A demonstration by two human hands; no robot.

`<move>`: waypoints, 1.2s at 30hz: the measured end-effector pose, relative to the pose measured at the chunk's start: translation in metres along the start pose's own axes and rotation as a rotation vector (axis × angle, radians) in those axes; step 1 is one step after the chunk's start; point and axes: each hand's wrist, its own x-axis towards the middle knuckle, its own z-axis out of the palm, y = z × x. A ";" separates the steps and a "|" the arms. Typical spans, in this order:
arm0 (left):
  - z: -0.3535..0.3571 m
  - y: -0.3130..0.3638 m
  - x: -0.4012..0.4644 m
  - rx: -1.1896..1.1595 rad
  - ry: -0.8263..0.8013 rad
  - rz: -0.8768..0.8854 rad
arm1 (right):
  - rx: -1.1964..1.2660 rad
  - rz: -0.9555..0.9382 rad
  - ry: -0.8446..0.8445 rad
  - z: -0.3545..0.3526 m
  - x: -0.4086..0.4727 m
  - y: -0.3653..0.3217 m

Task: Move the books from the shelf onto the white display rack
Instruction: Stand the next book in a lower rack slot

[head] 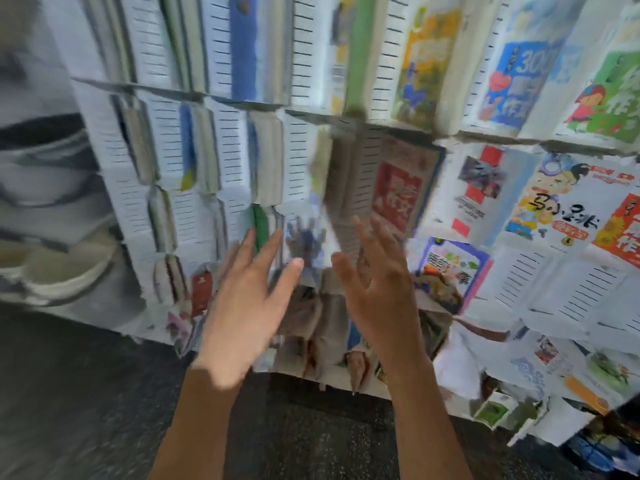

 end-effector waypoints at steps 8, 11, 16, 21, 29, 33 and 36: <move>-0.142 -0.134 -0.055 0.047 0.218 -0.111 | 0.015 -0.064 -0.113 0.127 -0.043 -0.131; -0.183 -0.178 -0.068 0.092 0.260 -0.125 | 0.016 -0.111 -0.163 0.167 -0.055 -0.173; -0.237 -0.224 -0.085 0.037 0.333 -0.193 | 0.065 -0.198 -0.263 0.218 -0.058 -0.227; -0.270 -0.272 -0.079 0.037 0.389 -0.266 | 0.103 -0.209 -0.323 0.272 -0.048 -0.259; -0.336 -0.356 -0.026 0.093 0.441 -0.377 | 0.166 -0.290 -0.432 0.390 0.011 -0.315; -0.380 -0.395 0.026 0.151 0.457 -0.398 | 0.189 -0.324 -0.483 0.456 0.055 -0.352; -0.412 -0.417 0.071 0.163 0.457 -0.411 | 0.232 -0.332 -0.494 0.494 0.091 -0.382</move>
